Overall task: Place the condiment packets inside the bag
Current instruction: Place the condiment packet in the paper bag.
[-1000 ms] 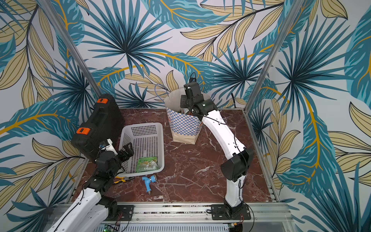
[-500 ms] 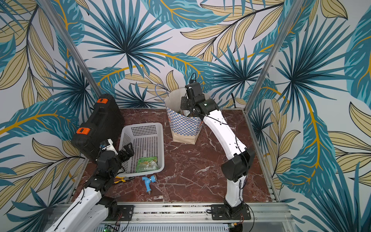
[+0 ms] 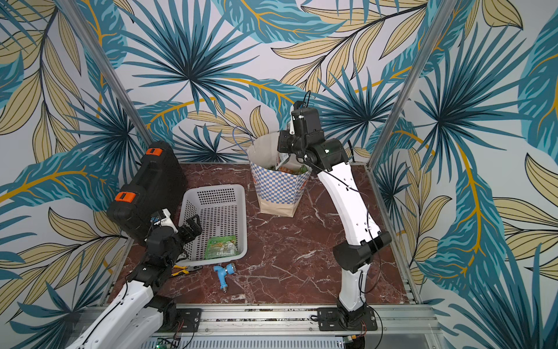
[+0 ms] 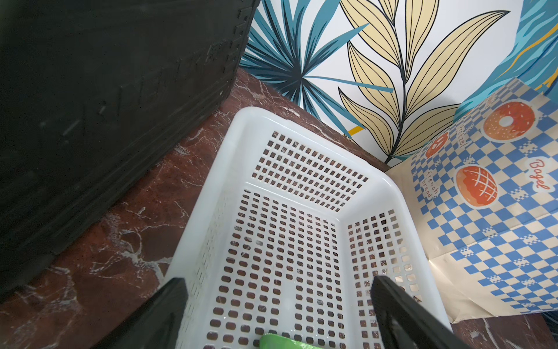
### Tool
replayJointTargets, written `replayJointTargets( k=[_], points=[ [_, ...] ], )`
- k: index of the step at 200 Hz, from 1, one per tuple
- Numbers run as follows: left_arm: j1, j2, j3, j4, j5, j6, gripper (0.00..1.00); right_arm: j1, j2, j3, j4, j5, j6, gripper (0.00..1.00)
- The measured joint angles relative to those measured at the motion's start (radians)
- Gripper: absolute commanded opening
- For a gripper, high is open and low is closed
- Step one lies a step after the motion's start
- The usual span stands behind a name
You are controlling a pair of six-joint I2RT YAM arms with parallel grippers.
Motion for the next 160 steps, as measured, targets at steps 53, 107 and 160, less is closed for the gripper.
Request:
replayJointTargets(
  k=[53, 107, 160],
  points=[
    [0.000, 0.006, 0.000, 0.004, 0.000, 0.000, 1.00, -0.061, 0.157, 0.008, -0.092, -0.167, 0.031, 0.00],
    [0.000, 0.008, 0.000, 0.005, 0.000, 0.000, 1.00, -0.112, 0.187, 0.008, -0.092, -0.211, 0.048, 0.00],
    [0.000, 0.008, 0.000, 0.005, 0.005, 0.001, 1.00, -0.110, 0.196, 0.006, -0.095, -0.179, 0.037, 0.42]
  ],
)
